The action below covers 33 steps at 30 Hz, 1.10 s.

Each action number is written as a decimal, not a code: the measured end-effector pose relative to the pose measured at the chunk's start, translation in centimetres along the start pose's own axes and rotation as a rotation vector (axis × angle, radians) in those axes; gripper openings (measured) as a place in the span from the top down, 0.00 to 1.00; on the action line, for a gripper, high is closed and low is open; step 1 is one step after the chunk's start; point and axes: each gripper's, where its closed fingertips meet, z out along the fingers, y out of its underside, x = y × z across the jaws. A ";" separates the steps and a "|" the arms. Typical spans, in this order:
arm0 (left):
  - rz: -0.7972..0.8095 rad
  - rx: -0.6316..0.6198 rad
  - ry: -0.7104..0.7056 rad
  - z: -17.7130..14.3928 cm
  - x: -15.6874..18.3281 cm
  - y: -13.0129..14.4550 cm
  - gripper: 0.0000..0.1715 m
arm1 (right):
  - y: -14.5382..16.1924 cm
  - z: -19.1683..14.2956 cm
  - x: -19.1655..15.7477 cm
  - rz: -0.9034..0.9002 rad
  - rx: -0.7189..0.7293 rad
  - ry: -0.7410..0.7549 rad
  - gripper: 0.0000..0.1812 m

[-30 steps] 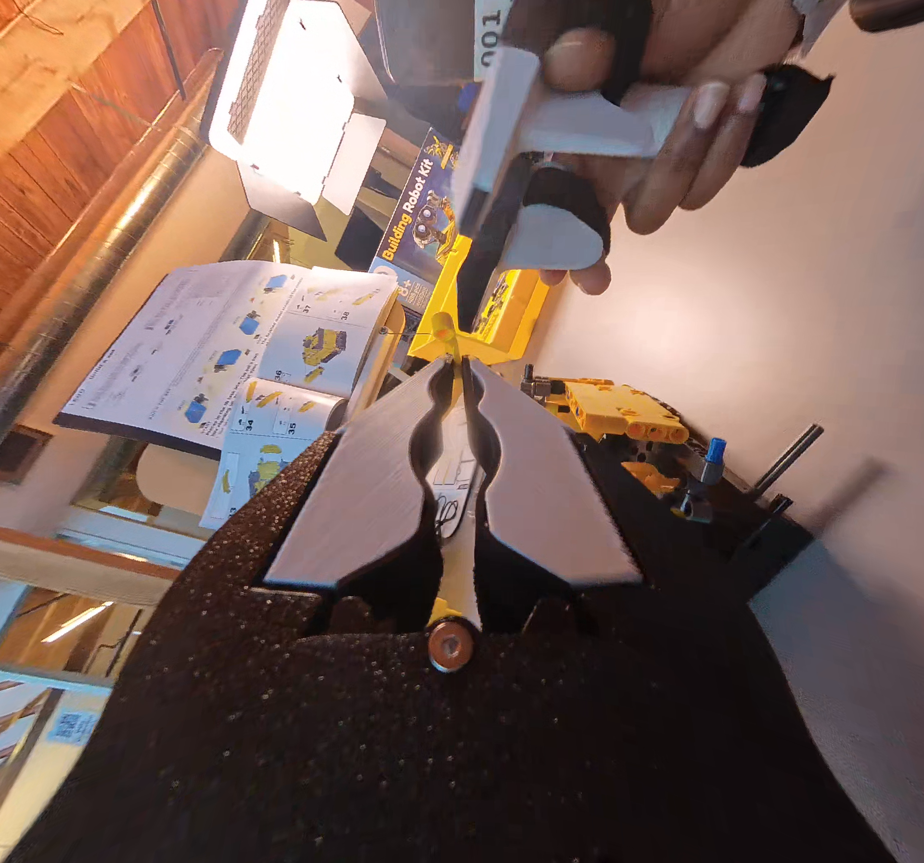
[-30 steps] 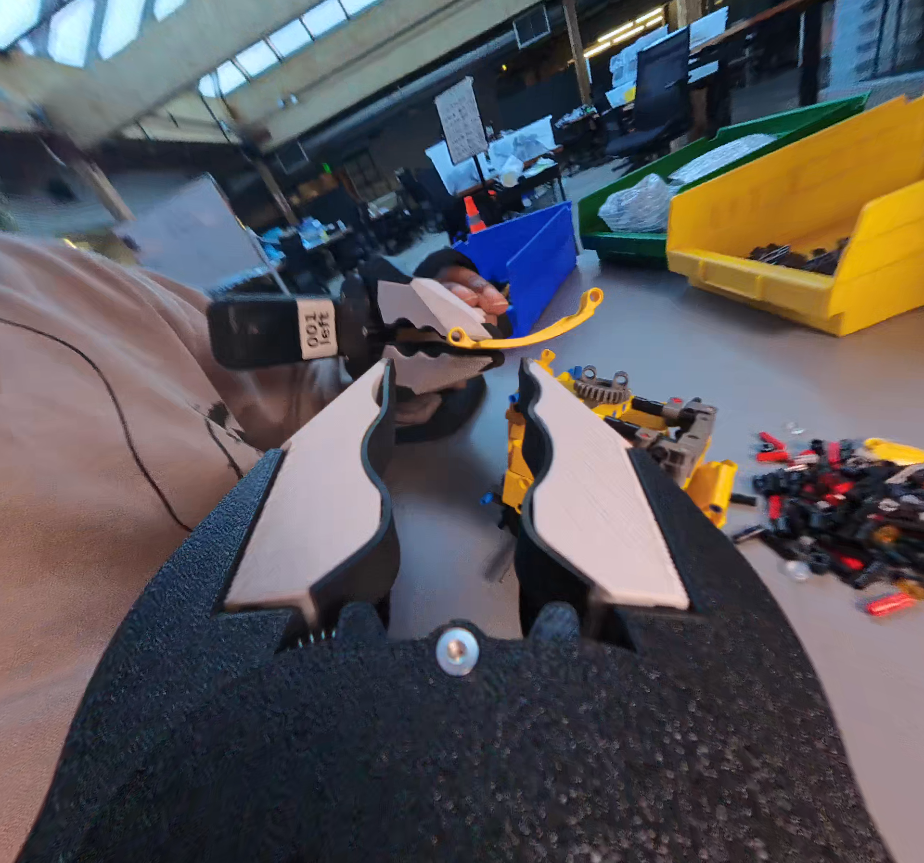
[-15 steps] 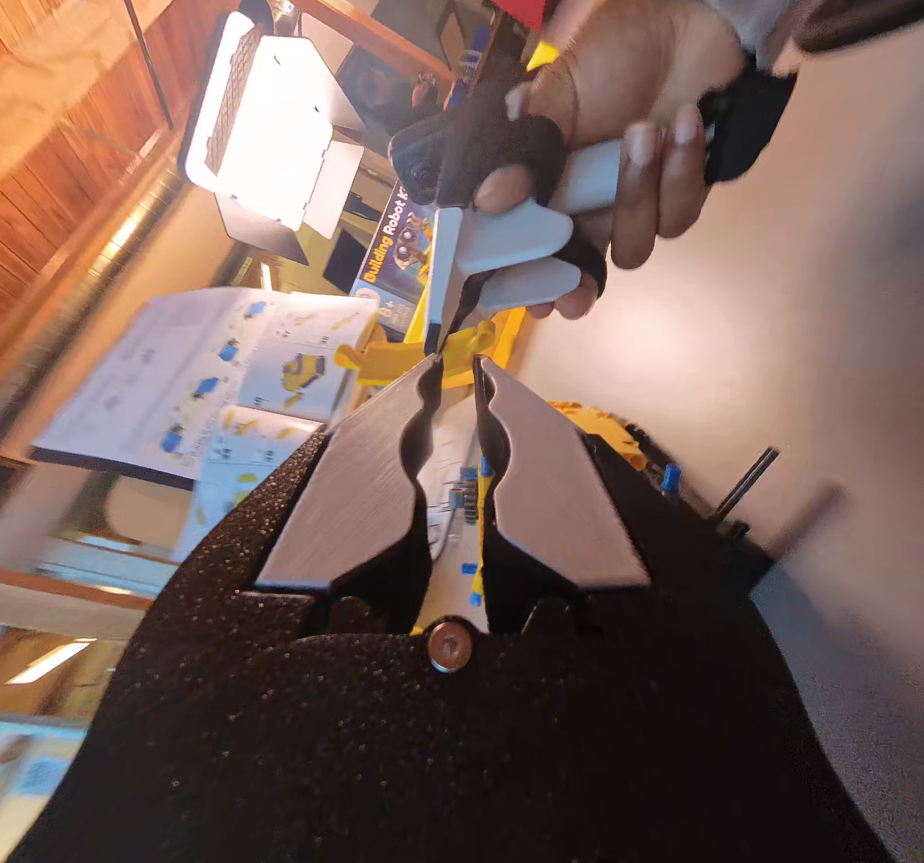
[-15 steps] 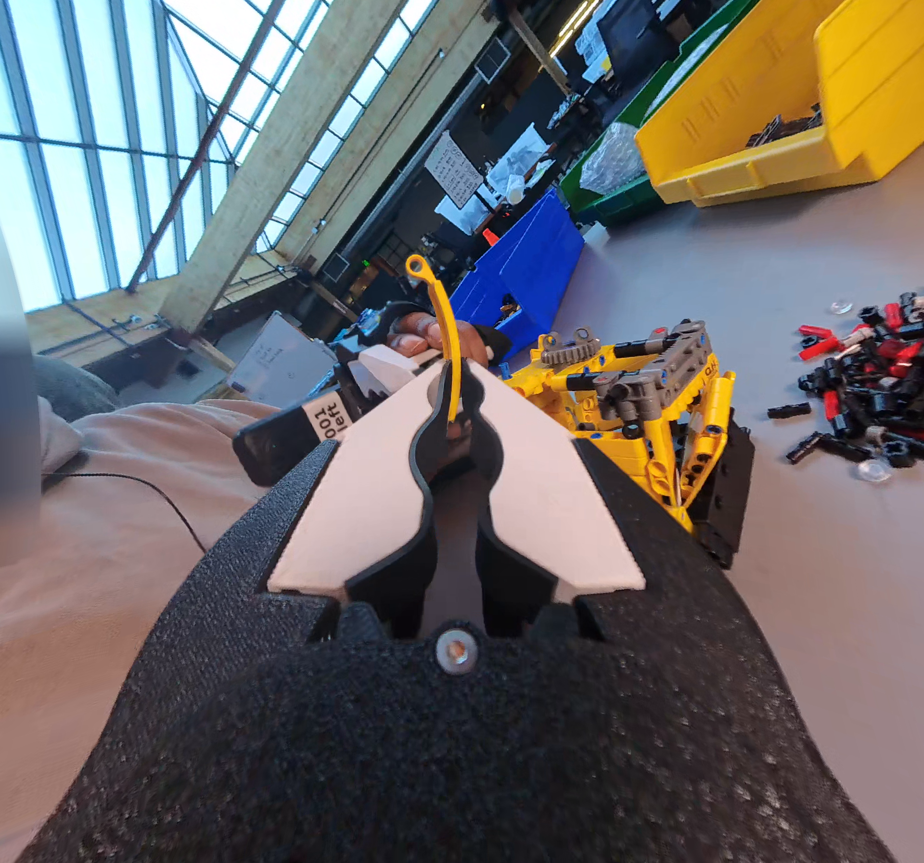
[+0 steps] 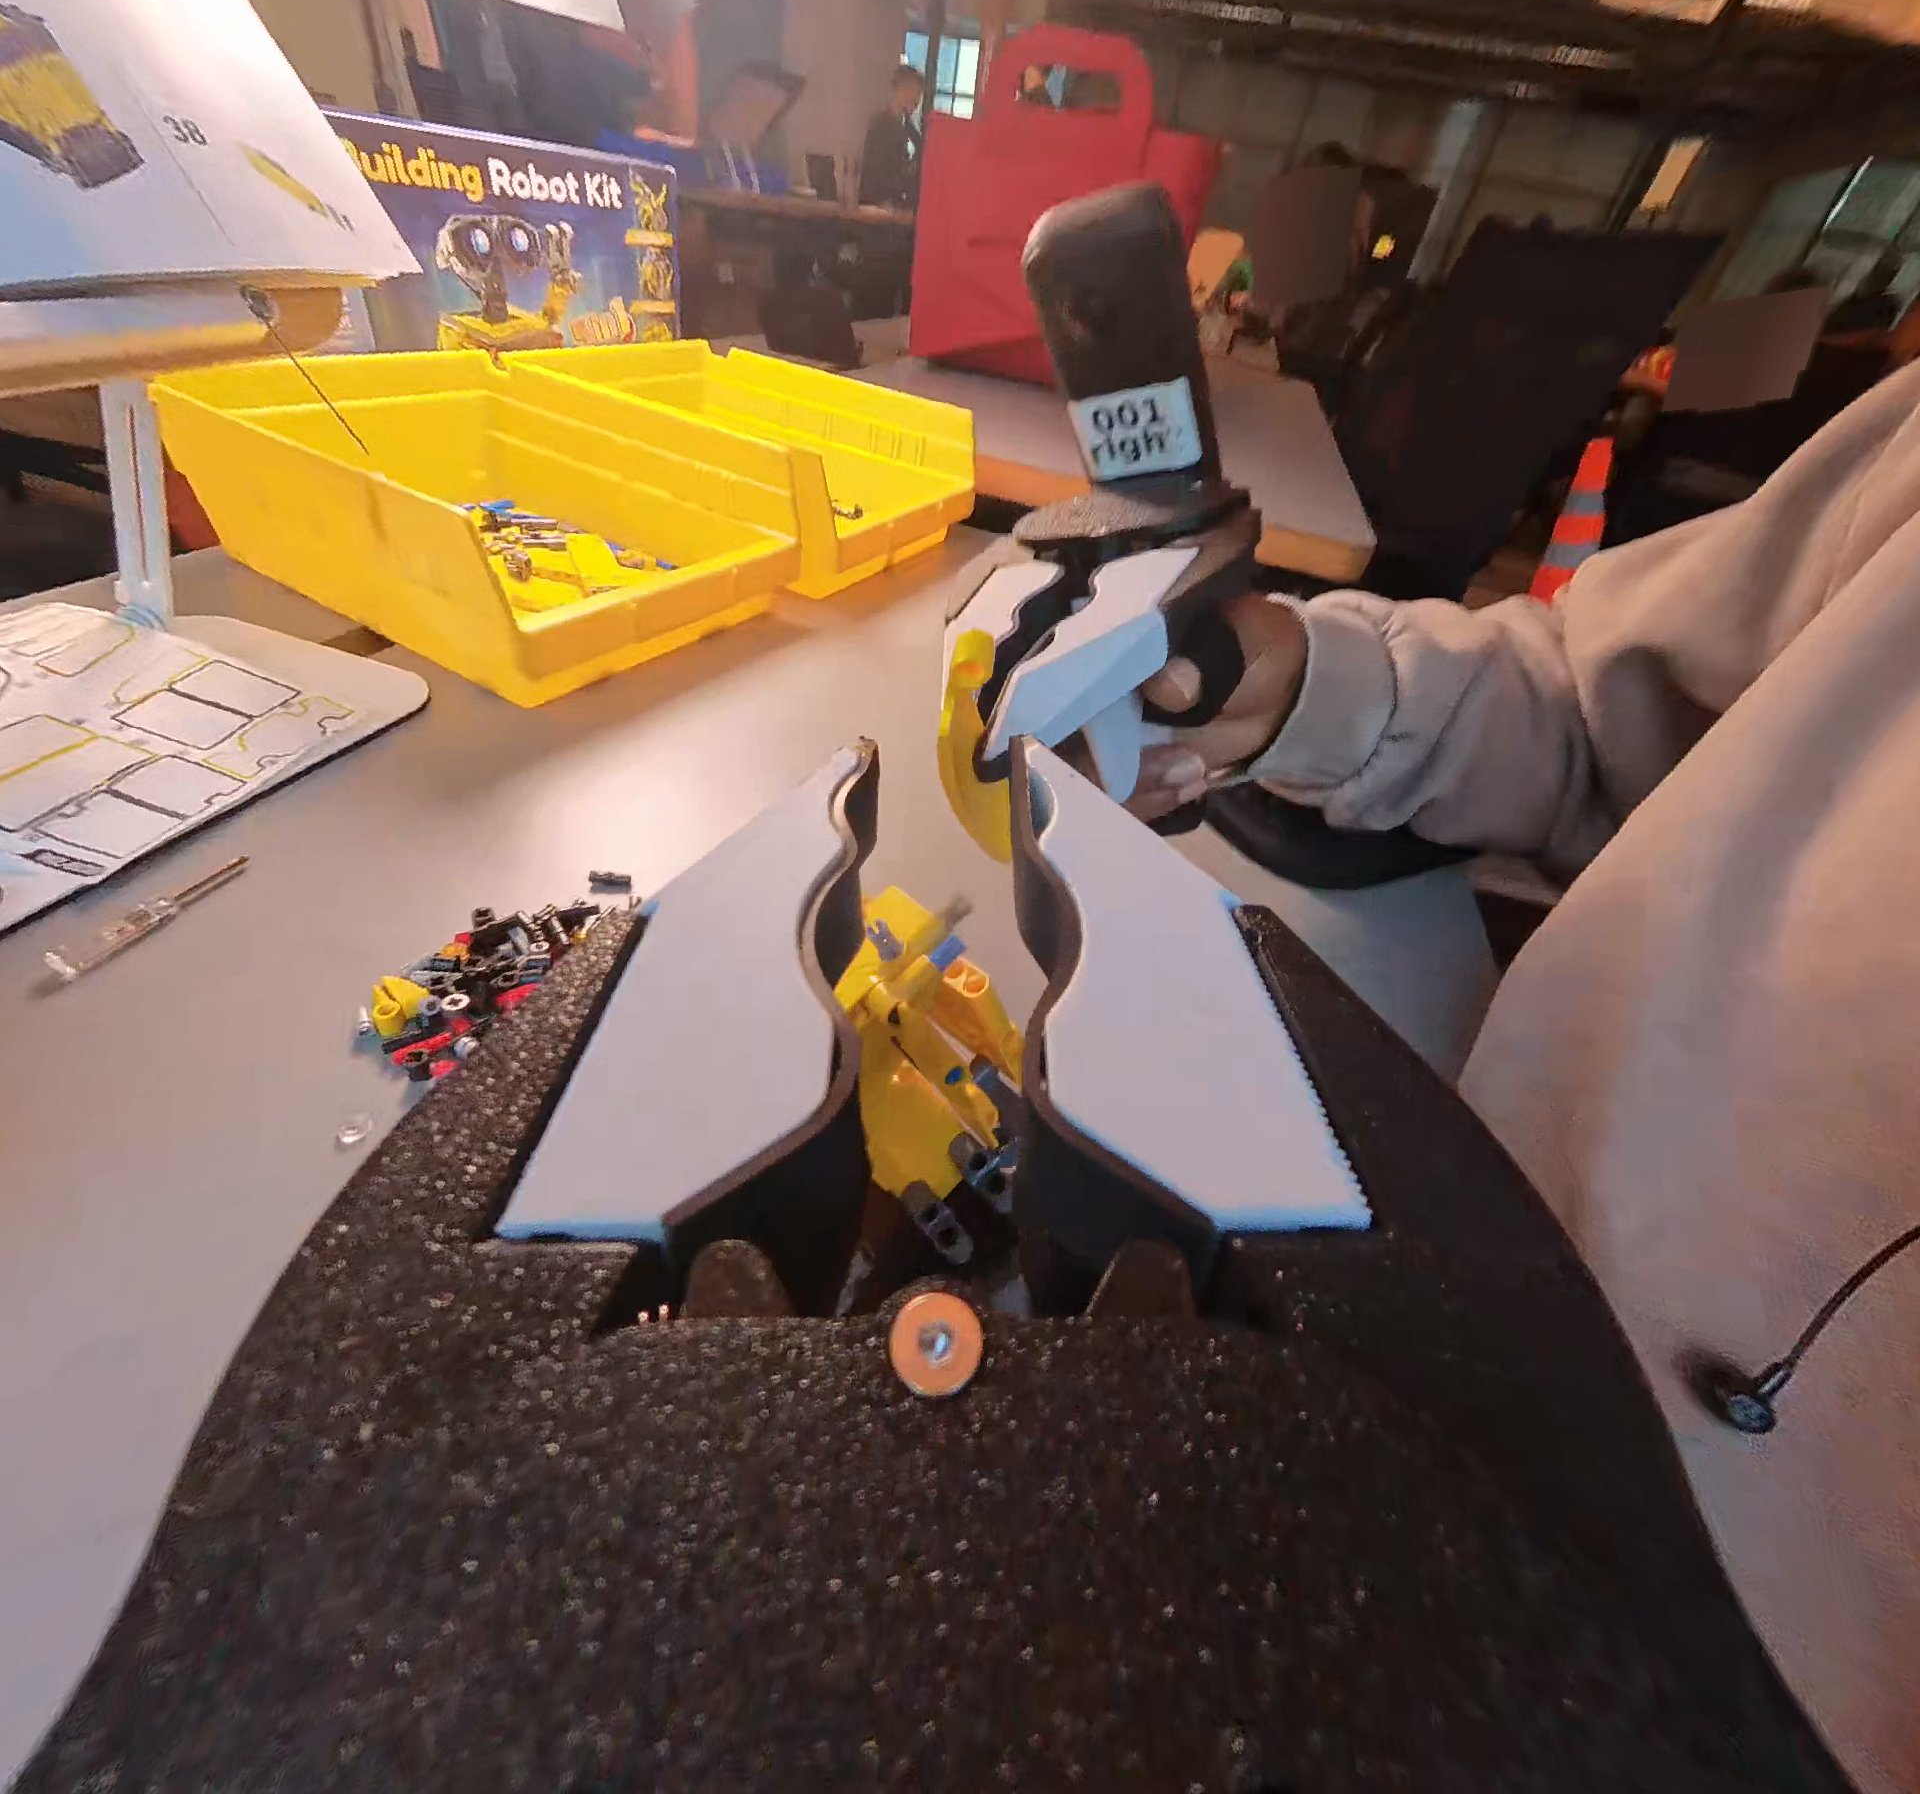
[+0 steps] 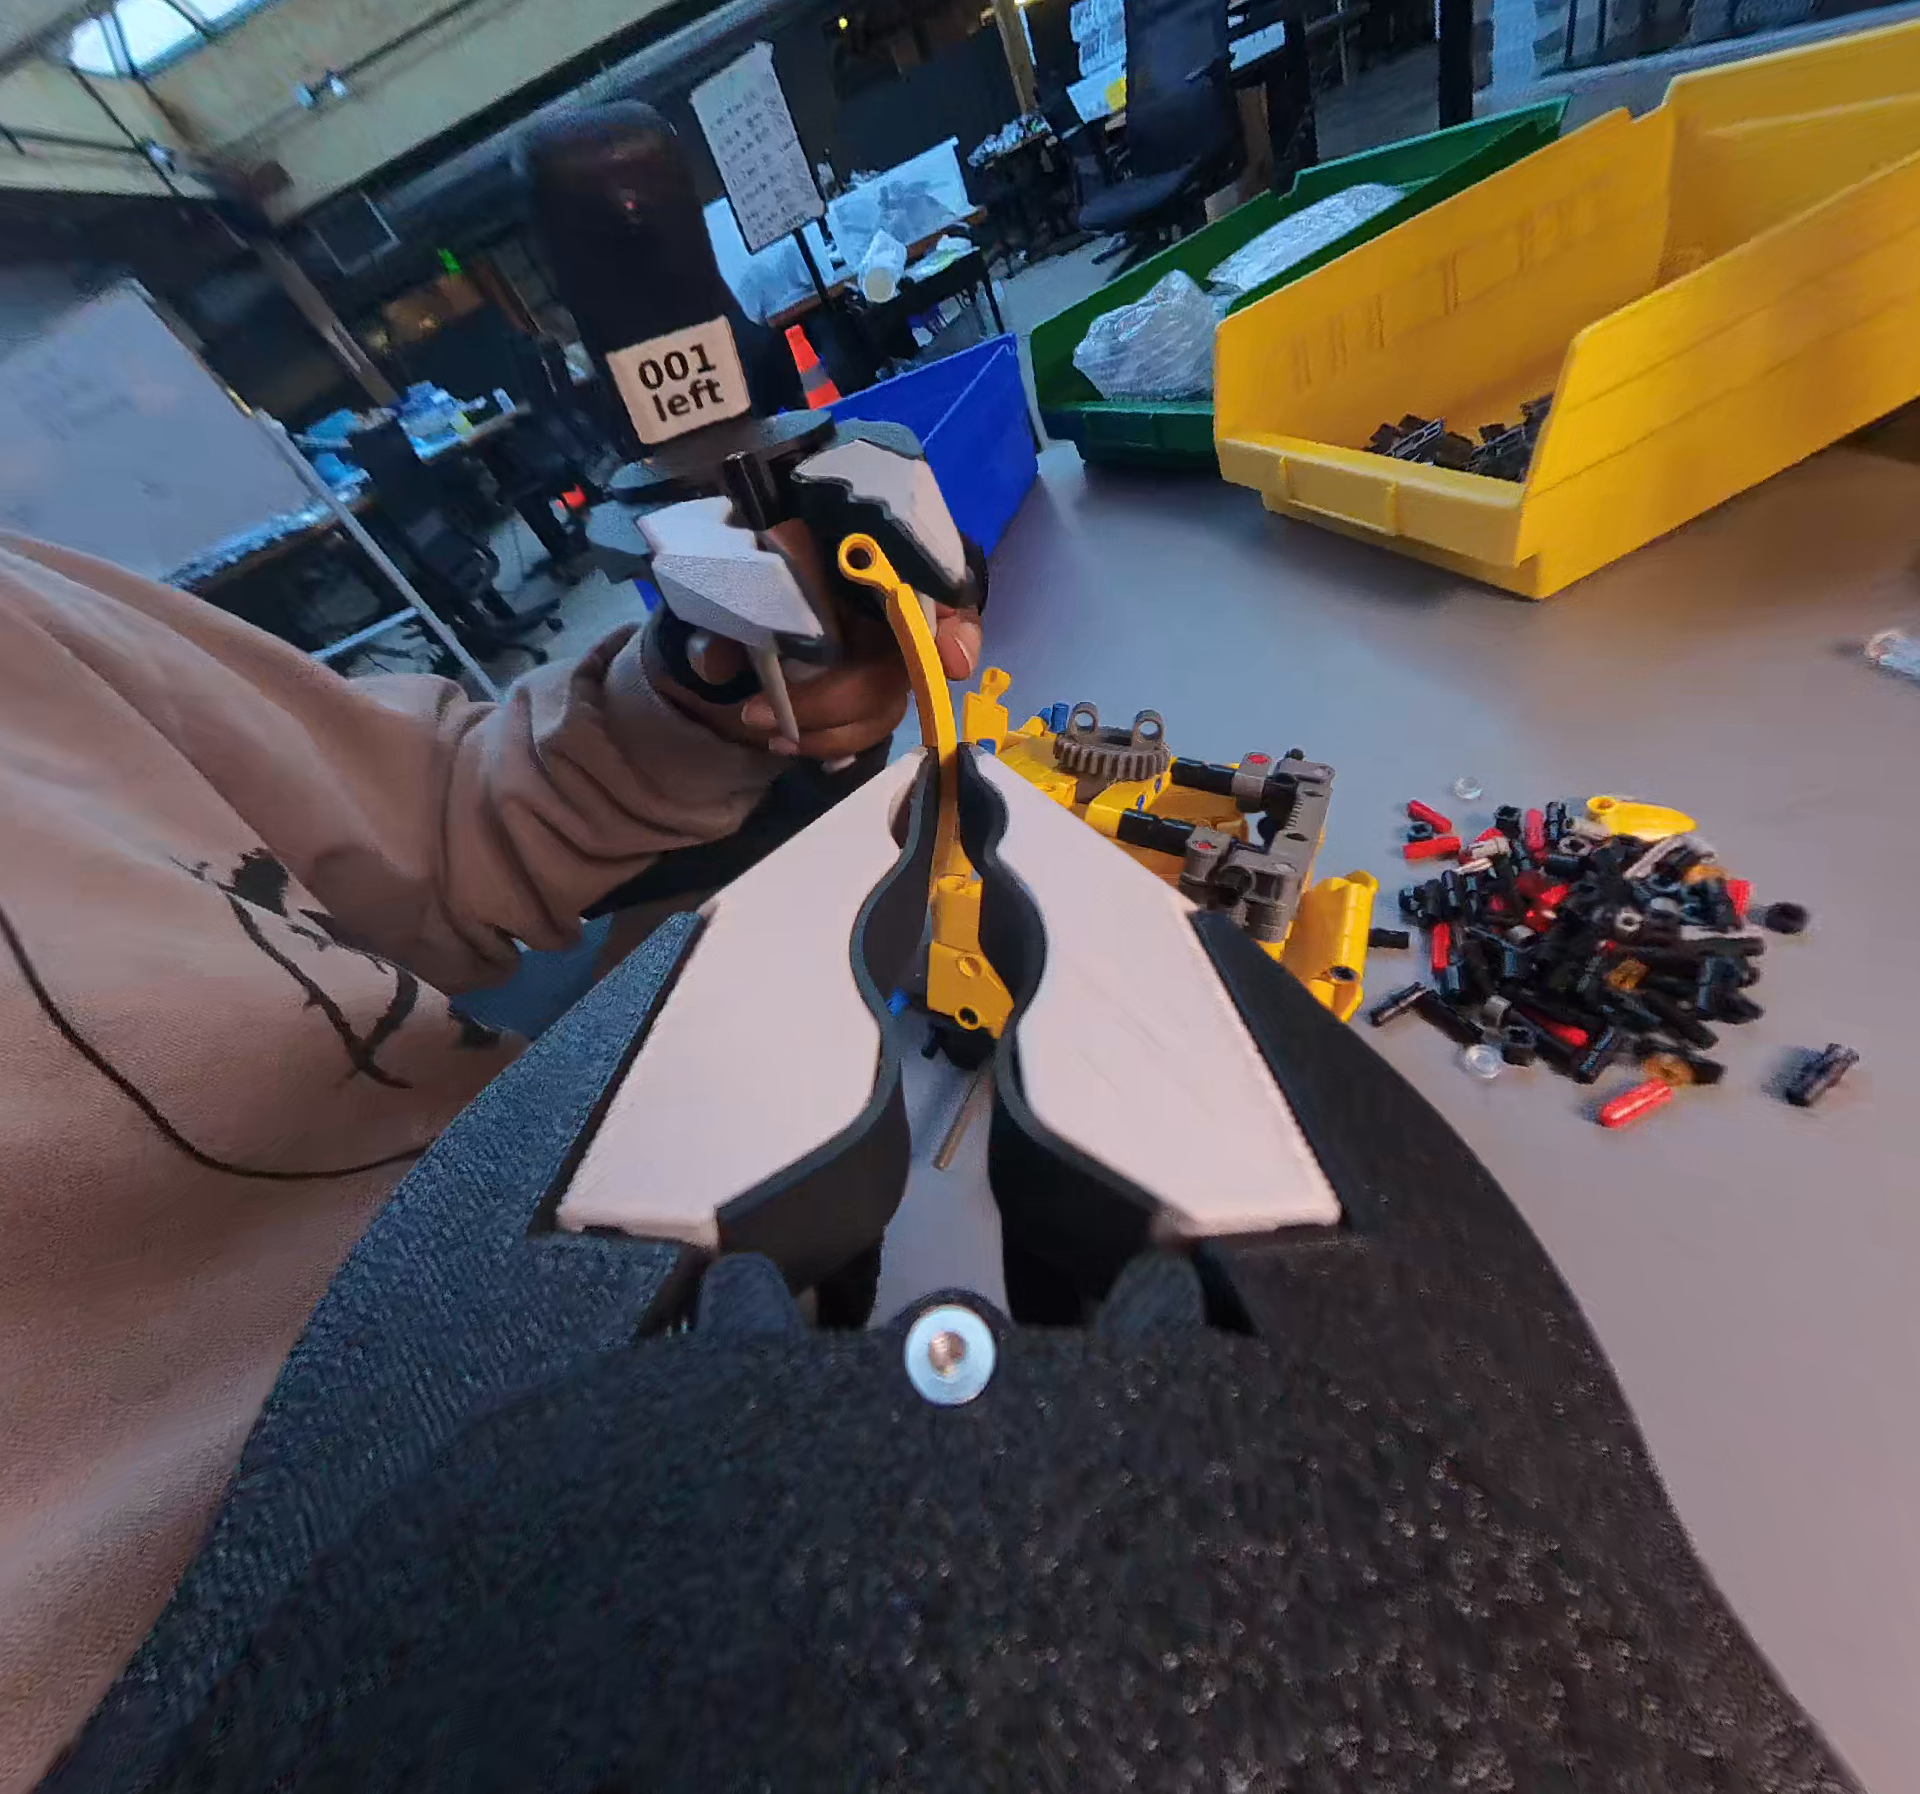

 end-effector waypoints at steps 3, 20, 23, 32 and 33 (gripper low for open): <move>0.128 -0.048 -0.048 0.2 0.0 1.0 0.98 | 0.2 0.3 -0.3 -0.153 -0.025 0.050 0.99; 0.159 0.018 0.018 0.3 1.3 0.8 0.99 | -0.2 0.0 -1.2 -0.317 0.028 0.079 0.99; 0.150 0.007 0.016 0.4 1.2 1.1 0.99 | 0.0 0.0 -1.1 -0.341 0.011 0.091 0.99; 0.202 -0.021 -0.232 -0.9 -2.8 1.1 1.00 | 0.4 -0.8 1.8 -0.222 -0.007 0.155 0.99; 0.189 0.001 -0.270 -1.5 -3.6 0.6 0.99 | 0.4 -1.2 2.2 -0.215 -0.004 0.169 0.99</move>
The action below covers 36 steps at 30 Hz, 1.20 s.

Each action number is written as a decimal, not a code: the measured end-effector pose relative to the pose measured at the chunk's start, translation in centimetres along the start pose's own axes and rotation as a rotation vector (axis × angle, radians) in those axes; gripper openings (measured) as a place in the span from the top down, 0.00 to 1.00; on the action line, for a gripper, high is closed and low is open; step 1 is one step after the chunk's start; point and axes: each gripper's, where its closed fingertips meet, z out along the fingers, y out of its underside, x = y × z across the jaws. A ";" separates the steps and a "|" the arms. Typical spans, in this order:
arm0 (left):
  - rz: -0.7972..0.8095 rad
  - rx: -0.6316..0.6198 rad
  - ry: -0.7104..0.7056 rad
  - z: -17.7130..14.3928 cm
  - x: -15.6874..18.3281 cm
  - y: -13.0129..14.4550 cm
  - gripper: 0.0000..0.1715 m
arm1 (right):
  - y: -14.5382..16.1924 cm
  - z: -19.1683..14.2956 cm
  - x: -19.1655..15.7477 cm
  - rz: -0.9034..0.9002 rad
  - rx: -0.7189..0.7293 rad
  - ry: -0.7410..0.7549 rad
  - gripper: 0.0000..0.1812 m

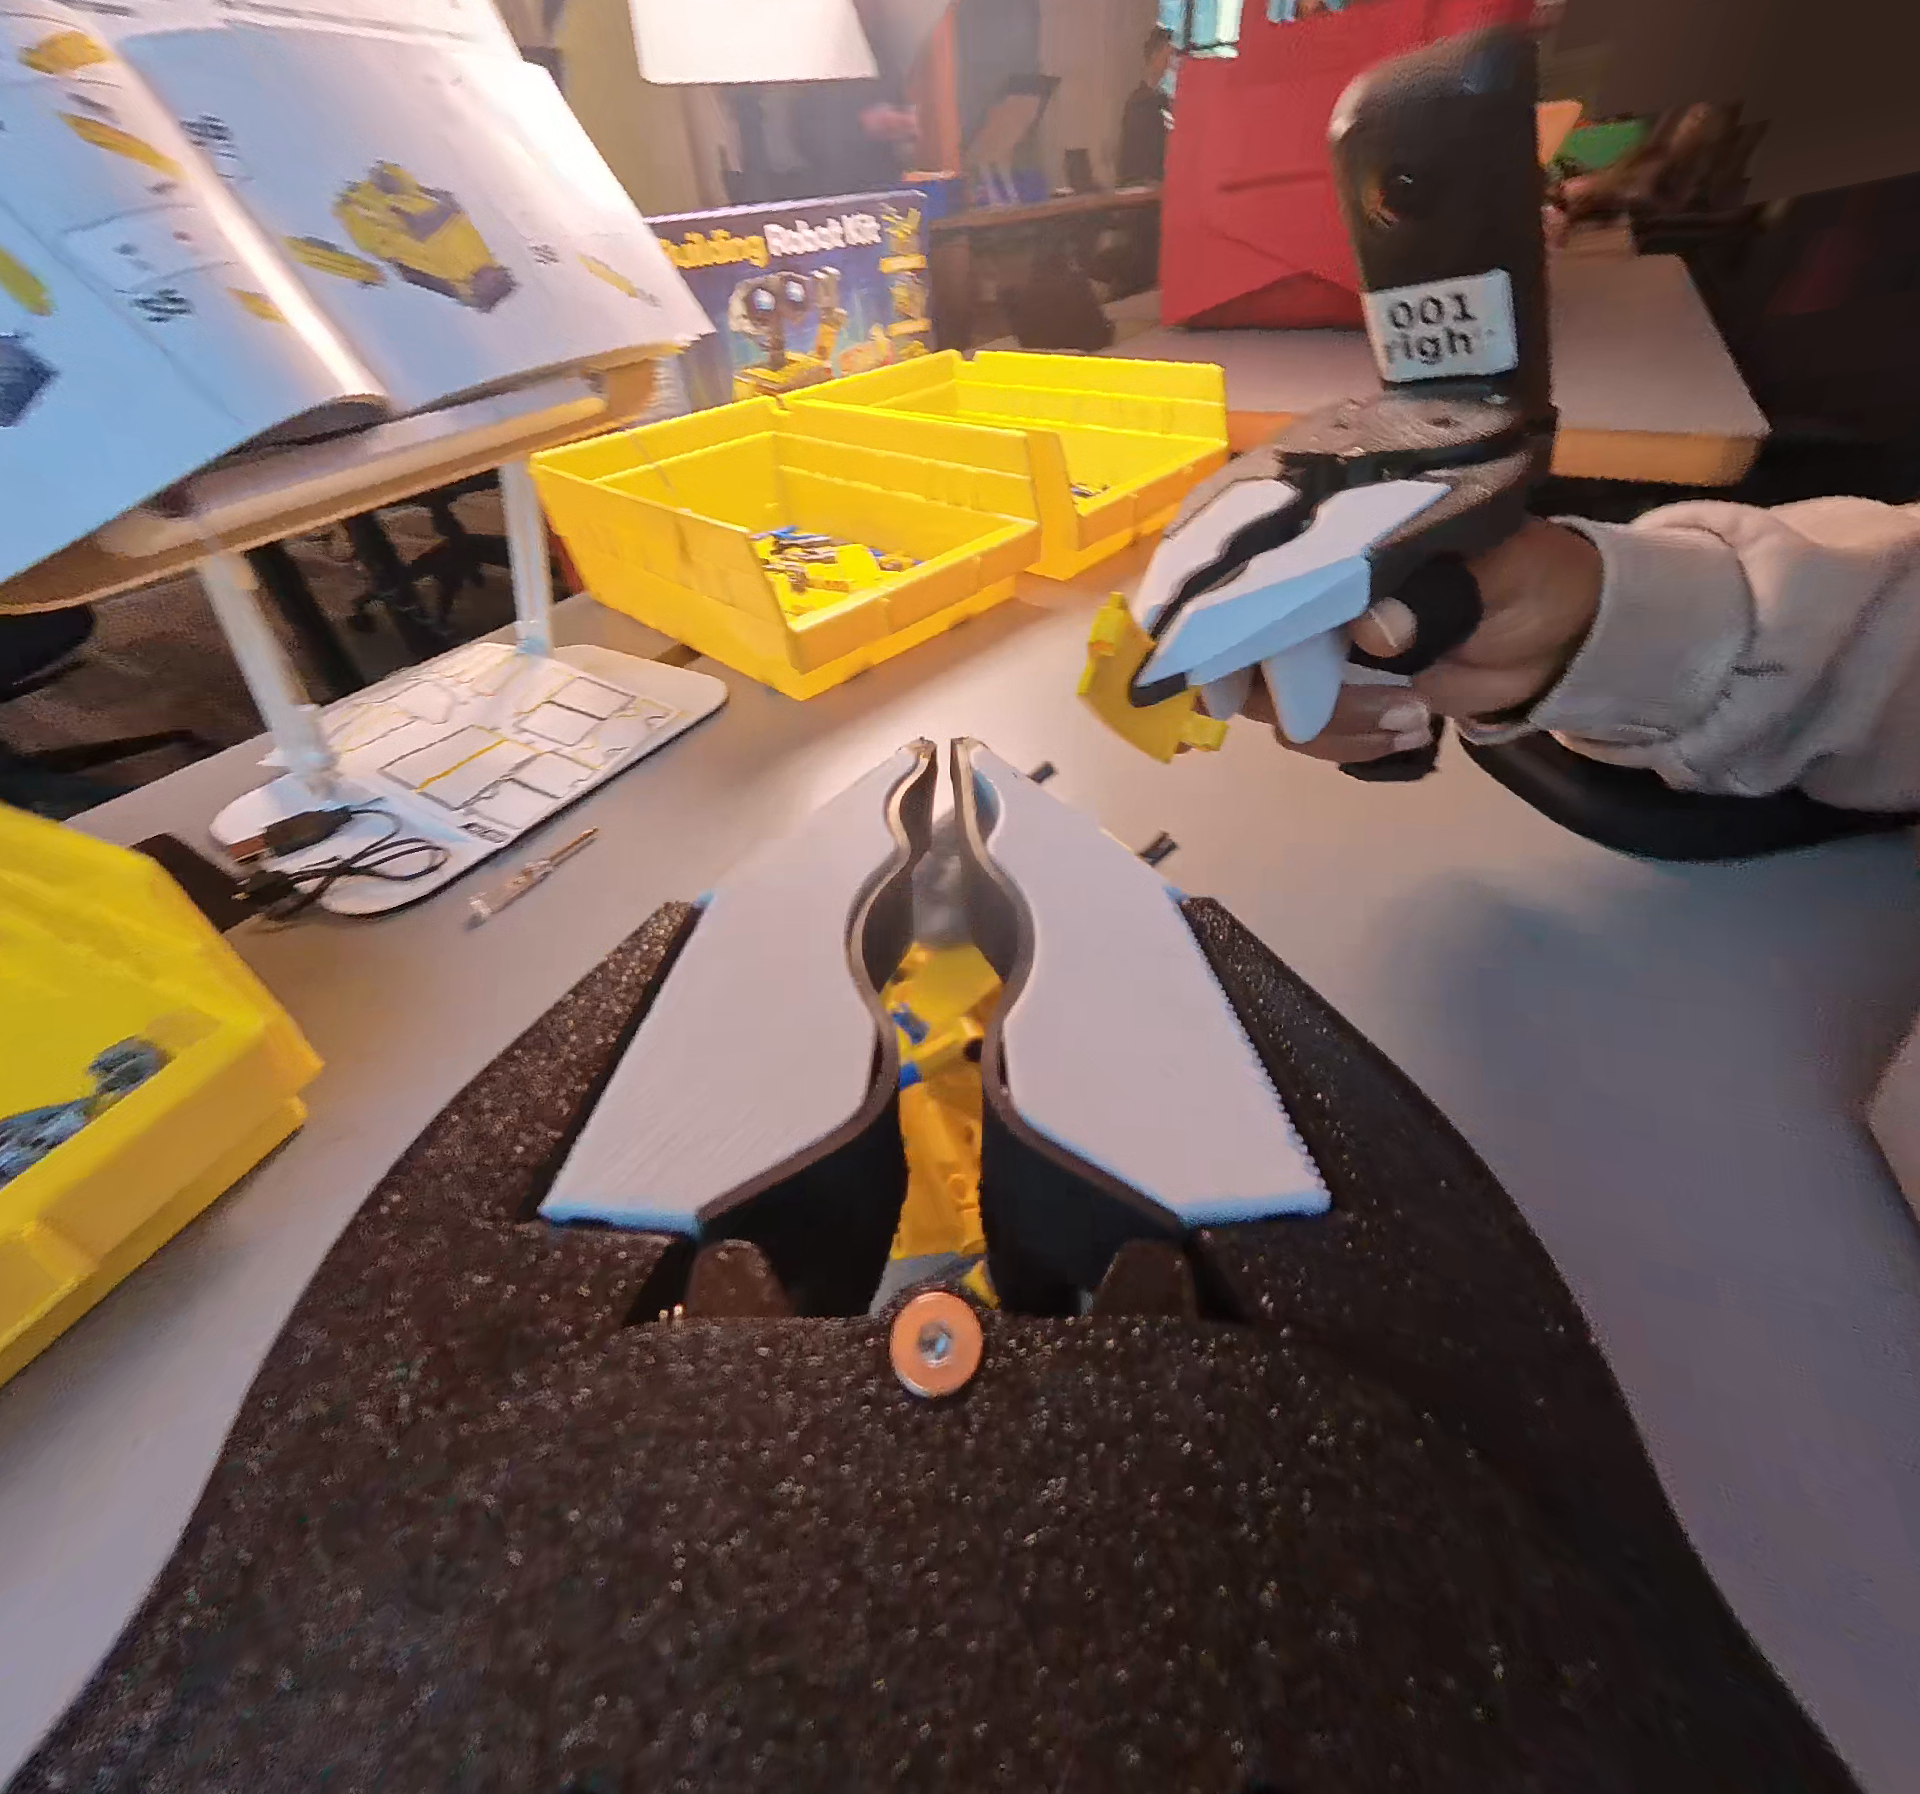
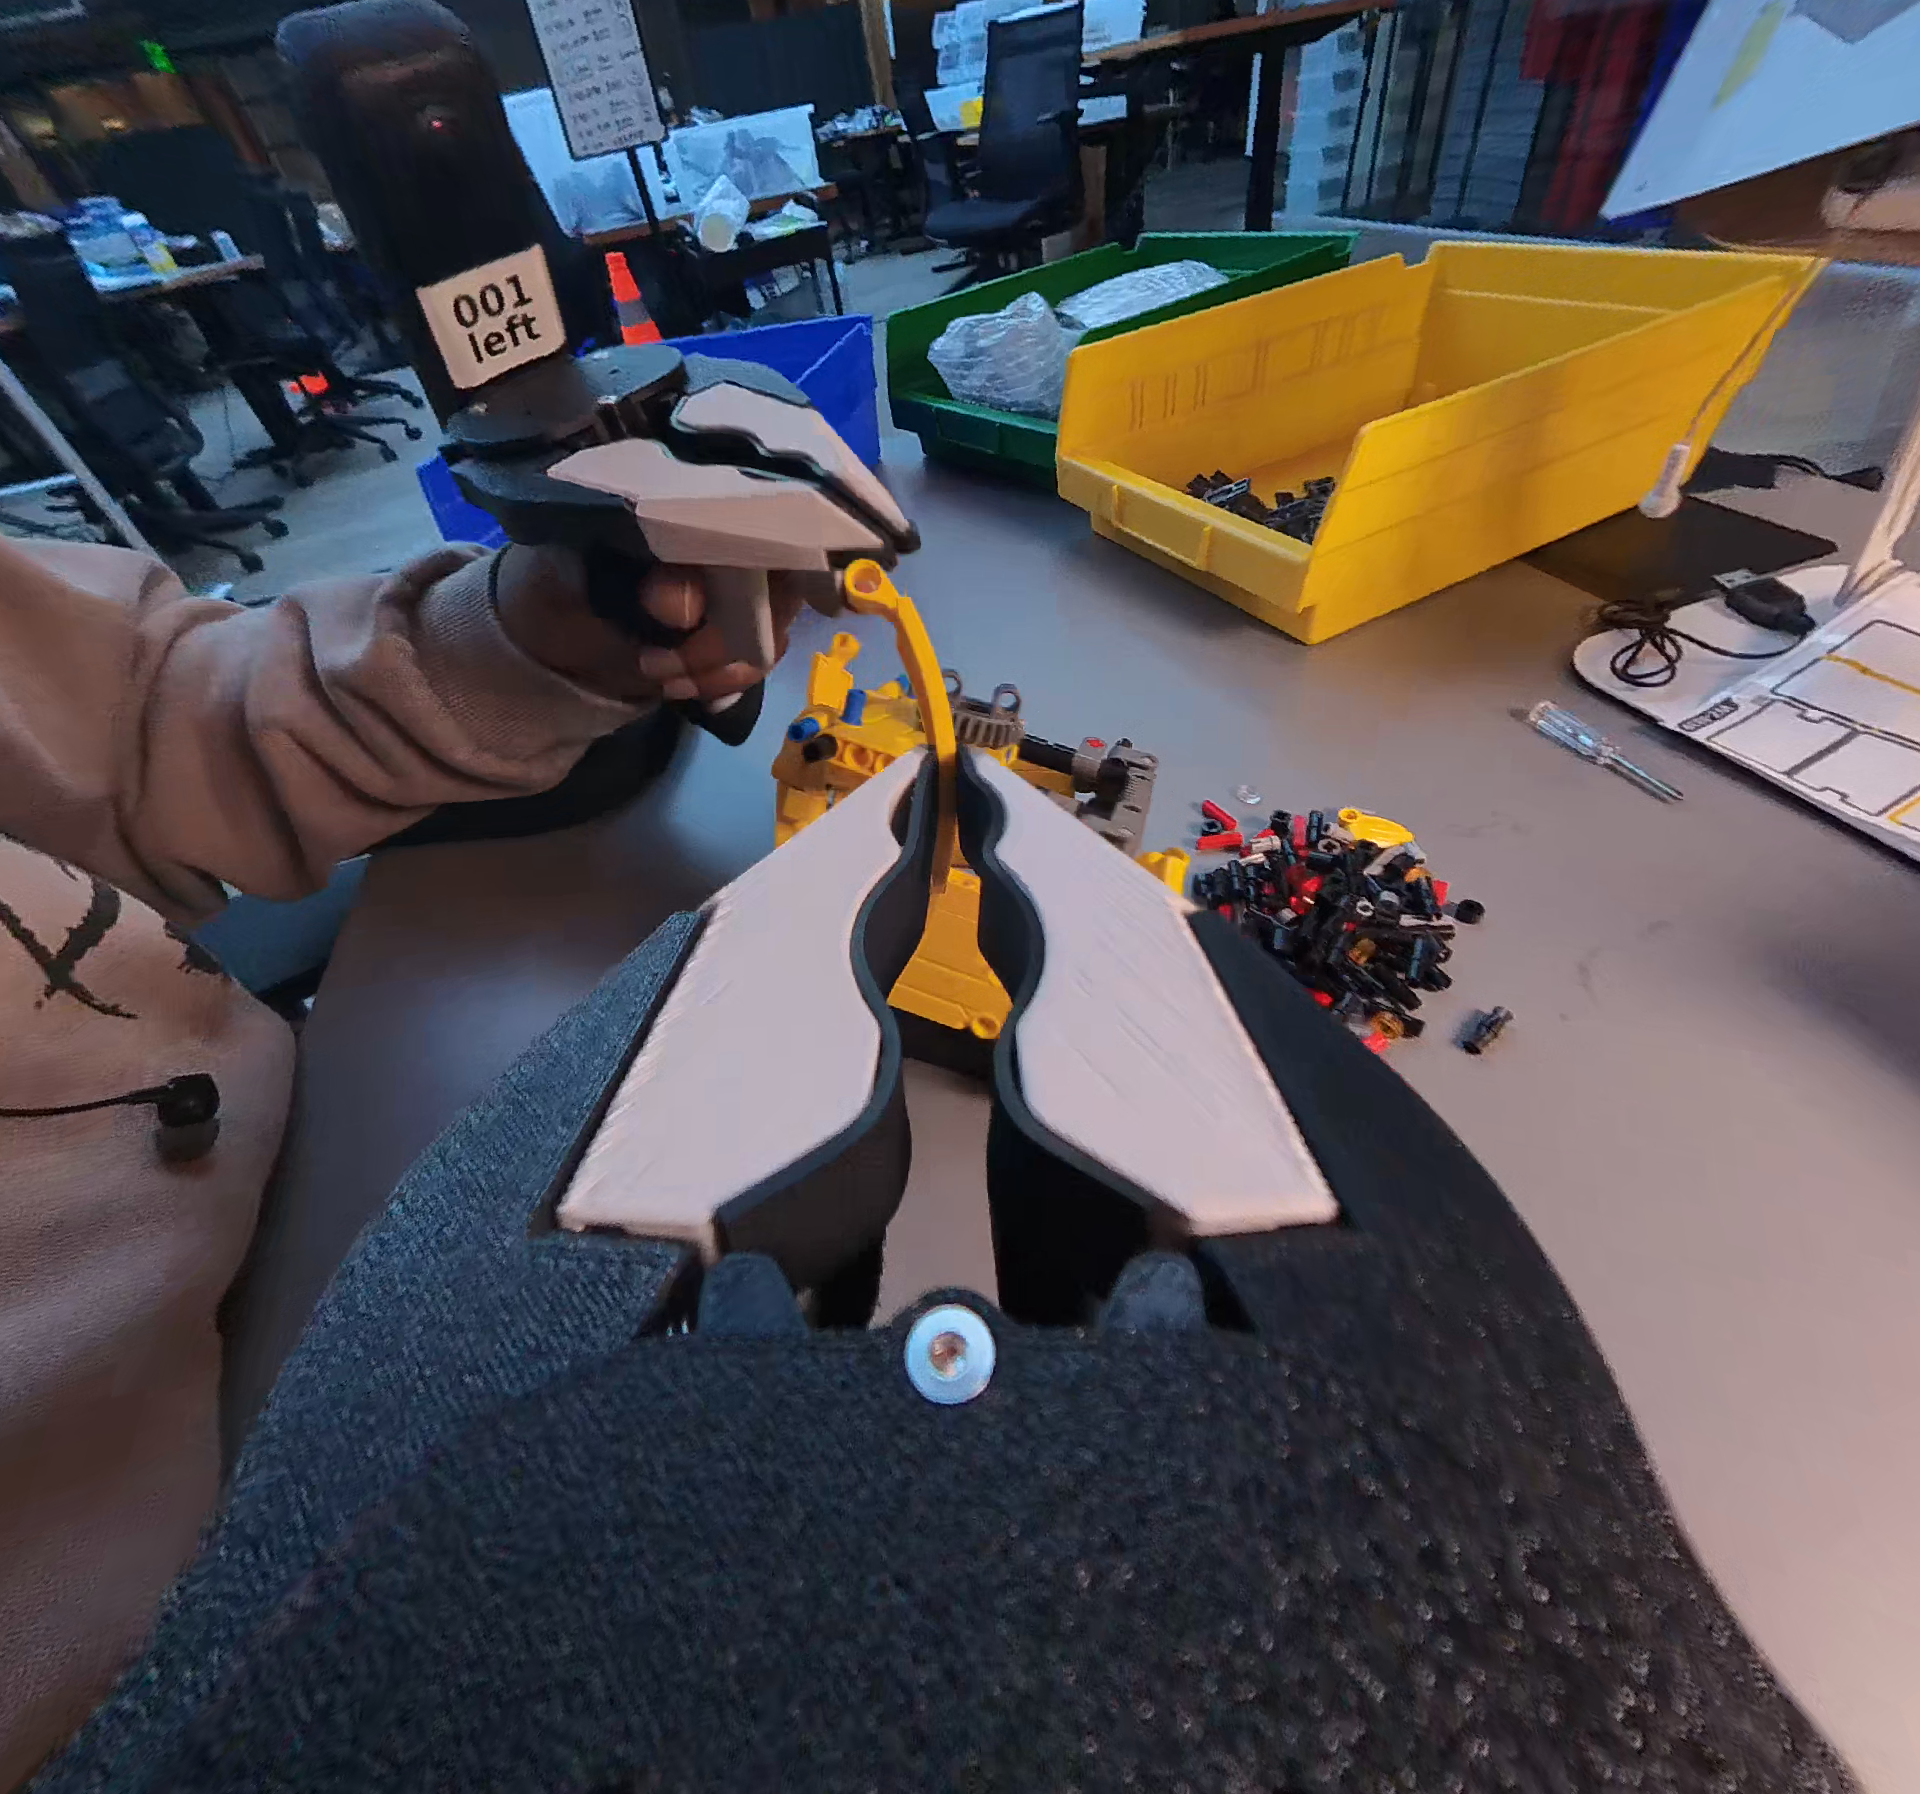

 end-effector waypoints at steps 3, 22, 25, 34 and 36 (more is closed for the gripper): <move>-0.048 0.026 -0.102 -0.9 -2.8 -0.1 0.97 | -0.1 -1.0 1.7 0.000 0.005 0.059 0.99; -0.220 -0.029 -0.269 -2.1 -8.6 3.4 0.94 | -0.1 -10.5 31.7 0.059 -0.432 0.757 0.99; -0.217 -0.050 -0.254 -1.8 -8.2 3.8 0.94 | 1.6 -8.9 33.0 0.103 -0.498 0.724 0.99; -0.196 -0.069 -0.207 -1.7 -7.2 3.3 0.91 | -2.8 -7.5 28.8 -0.020 -0.263 0.662 0.90; -0.198 -0.074 -0.203 -1.6 -7.1 3.4 0.90 | -3.6 -6.8 25.6 -0.047 -0.214 0.587 0.90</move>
